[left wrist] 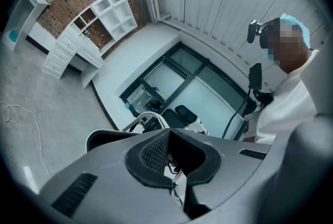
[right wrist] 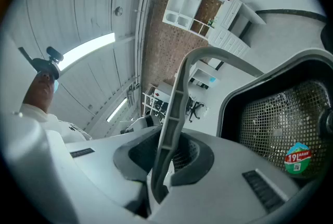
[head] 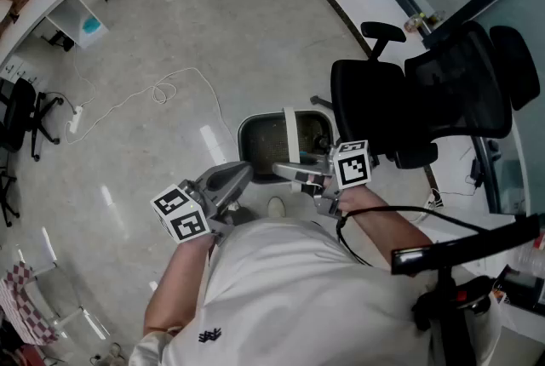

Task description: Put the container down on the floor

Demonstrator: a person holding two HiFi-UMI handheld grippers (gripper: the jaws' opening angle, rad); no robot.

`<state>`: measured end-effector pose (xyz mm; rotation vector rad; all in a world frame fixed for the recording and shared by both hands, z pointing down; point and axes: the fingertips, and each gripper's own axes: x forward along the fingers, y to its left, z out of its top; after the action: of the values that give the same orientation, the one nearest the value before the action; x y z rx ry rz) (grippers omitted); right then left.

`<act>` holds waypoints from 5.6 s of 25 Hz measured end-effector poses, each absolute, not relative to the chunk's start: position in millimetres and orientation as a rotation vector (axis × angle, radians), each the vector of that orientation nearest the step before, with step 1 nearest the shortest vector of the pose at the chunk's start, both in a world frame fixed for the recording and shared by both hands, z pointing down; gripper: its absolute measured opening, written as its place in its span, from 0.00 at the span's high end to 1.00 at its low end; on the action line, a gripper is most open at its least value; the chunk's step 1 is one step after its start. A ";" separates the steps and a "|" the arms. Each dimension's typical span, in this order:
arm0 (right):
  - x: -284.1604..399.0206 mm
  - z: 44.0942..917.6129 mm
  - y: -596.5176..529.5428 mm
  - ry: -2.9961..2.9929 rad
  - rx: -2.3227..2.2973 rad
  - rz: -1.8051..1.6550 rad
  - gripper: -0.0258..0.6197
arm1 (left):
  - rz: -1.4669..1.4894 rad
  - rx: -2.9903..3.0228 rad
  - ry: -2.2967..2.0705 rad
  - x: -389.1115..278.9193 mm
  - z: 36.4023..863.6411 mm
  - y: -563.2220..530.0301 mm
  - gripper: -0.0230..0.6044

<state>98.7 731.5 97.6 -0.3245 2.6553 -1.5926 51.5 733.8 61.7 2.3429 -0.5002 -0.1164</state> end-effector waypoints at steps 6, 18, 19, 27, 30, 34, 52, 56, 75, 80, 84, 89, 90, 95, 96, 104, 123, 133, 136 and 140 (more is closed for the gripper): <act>103.9 103.3 730.5 2.629 -0.337 -1.615 0.92 | -0.115 2.324 -0.529 42.9 67.0 739.2 0.95; 139.9 122.2 675.6 2.549 -0.387 -1.642 0.92 | -0.093 2.319 -0.507 69.7 70.1 683.6 0.95; 139.6 124.9 662.2 2.531 -0.396 -1.650 0.92 | -0.095 2.321 -0.494 69.3 71.7 669.0 0.95; 102.1 133.7 542.2 2.429 -0.529 -1.647 0.92 | -0.085 2.344 -0.336 27.3 74.3 543.6 0.95; 86.9 132.6 487.7 2.417 -0.572 -1.603 0.92 | -0.083 2.338 -0.299 -1.4 73.5 494.0 0.95; 65.7 139.2 405.9 2.363 -0.625 -1.557 0.92 | -0.043 2.345 -0.295 -43.8 81.4 431.7 0.95; 13.6 266.3 87.3 2.337 -0.463 -1.735 0.92 | -0.102 2.181 -0.504 -56.9 132.2 195.4 0.95; 17.2 317.3 15.2 2.333 -0.426 -1.769 0.92 | -0.107 2.145 -0.554 -51.4 153.6 121.2 0.95; 17.3 582.9 -164.3 2.409 -0.376 -1.899 0.92 | -0.108 2.052 -0.540 -16.7 304.7 -52.0 0.95; 5.5 642.5 -177.2 2.388 -0.362 -1.931 0.92 | -0.106 2.011 -0.557 -27.8 349.7 -57.3 0.95; 5.2 673.5 -187.4 2.385 -0.368 -1.934 0.92 | -0.121 1.994 -0.568 -25.4 372.9 -62.2 0.95; -1.2 698.7 -184.7 2.372 -0.355 -1.953 0.92 | -0.137 1.978 -0.584 -30.7 391.3 -63.9 0.95; -1.6 703.5 -183.9 2.385 -0.357 -1.948 0.92 | -0.138 1.975 -0.584 -31.6 395.2 -62.9 0.95; -7.8 708.5 -175.7 2.421 -0.320 -1.920 0.92 | -0.135 1.954 -0.569 -30.3 408.7 -54.0 0.95; -8.2 707.9 -175.6 2.425 -0.317 -1.915 0.92 | -0.136 1.951 -0.568 -29.8 409.5 -54.5 0.95; -8.5 706.8 -172.1 2.445 -0.282 -1.918 0.92 | -0.149 1.948 -0.561 -28.8 408.0 -55.7 0.95; -1.8 709.1 -176.4 2.381 -0.275 -1.999 0.72 | -0.173 1.937 -0.552 -29.1 407.3 -57.6 0.95; 7.9 709.8 -172.2 2.351 -0.283 -2.028 0.72 | -0.171 1.939 -0.541 -26.6 407.6 -58.5 0.95; 11.1 712.1 -171.6 2.394 -0.291 -2.010 0.72 | -0.173 1.940 -0.540 -26.1 407.9 -58.4 0.95; 14.9 712.1 -171.1 2.353 -0.313 -2.033 0.72 | -0.175 1.943 -0.535 -23.0 406.1 -58.1 0.95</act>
<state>14.9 -171.1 712.1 -0.3134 2.3529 -2.0329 -23.0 -58.1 406.1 1.9430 -0.5347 -0.1747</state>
